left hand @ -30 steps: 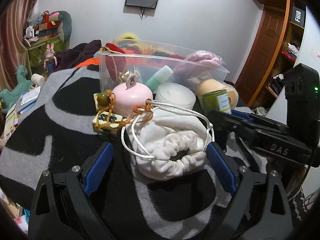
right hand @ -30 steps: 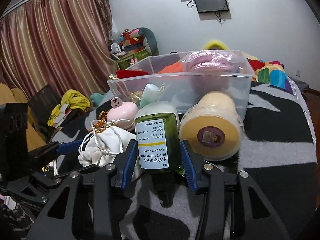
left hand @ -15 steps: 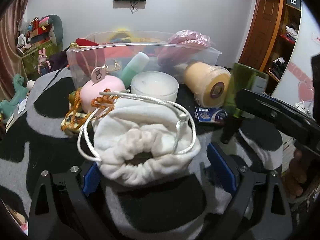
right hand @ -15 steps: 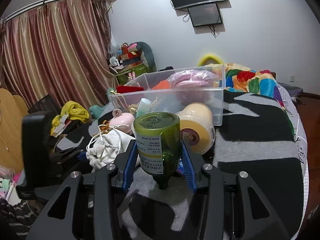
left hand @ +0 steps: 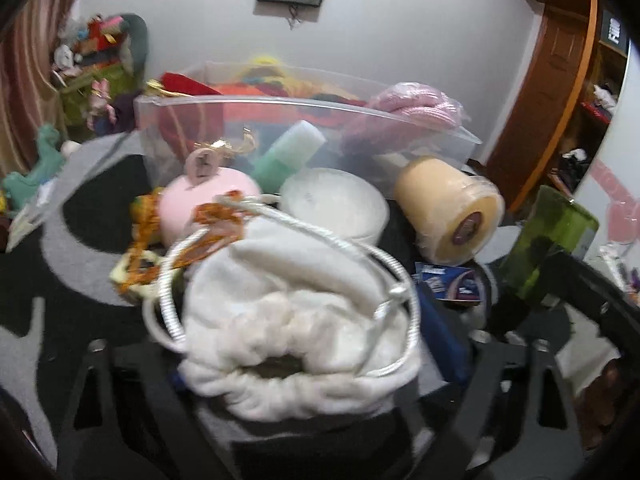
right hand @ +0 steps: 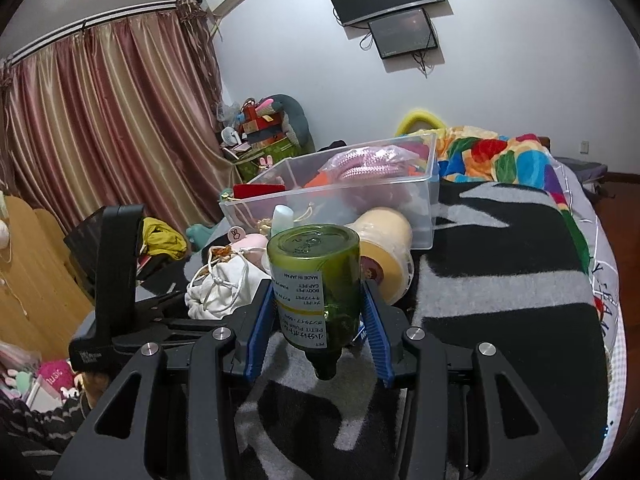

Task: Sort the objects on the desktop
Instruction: 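Close the left tool on the white drawstring pouch and lift it, then carry the pouch and bottle into the clear box and release both tools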

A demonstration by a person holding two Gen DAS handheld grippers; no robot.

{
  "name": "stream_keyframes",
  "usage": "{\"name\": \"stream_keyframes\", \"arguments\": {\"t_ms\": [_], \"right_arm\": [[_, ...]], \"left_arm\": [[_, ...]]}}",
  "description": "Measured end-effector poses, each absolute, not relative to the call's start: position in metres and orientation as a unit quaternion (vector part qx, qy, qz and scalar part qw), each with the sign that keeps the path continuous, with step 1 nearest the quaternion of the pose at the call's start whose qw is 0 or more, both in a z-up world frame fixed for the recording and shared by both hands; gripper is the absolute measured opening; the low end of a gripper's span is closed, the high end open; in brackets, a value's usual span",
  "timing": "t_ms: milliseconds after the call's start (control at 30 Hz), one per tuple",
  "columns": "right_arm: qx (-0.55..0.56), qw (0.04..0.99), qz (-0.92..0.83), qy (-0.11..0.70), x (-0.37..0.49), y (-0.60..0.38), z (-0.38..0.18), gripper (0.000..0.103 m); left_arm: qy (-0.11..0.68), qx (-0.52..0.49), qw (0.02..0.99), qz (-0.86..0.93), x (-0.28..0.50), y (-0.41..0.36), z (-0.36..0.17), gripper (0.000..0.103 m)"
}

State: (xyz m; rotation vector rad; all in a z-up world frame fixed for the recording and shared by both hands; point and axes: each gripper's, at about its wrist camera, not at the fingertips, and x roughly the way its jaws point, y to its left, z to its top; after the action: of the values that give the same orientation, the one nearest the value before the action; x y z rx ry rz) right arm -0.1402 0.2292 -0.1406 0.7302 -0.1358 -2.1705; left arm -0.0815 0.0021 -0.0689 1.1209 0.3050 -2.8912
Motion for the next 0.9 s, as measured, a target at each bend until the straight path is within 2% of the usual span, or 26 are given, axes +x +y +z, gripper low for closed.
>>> {"name": "stream_keyframes", "arguments": {"t_ms": [233, 433, 900], "right_arm": [[0.295, 0.408, -0.862, -0.060, -0.143, 0.231, -0.144, 0.039], [0.292, 0.408, -0.863, -0.061, -0.143, 0.231, -0.143, 0.039], [0.281, 0.400, -0.871, -0.056, -0.143, 0.232, -0.133, 0.039]], "left_arm": [[0.127, 0.355, -0.002, -0.926, -0.075, -0.008, -0.066, 0.071], [0.171, 0.351, -0.034, -0.920, -0.060, -0.018, -0.058, 0.070], [0.163, 0.281, -0.014, -0.946, -0.020, -0.038, -0.015, 0.070]]}}
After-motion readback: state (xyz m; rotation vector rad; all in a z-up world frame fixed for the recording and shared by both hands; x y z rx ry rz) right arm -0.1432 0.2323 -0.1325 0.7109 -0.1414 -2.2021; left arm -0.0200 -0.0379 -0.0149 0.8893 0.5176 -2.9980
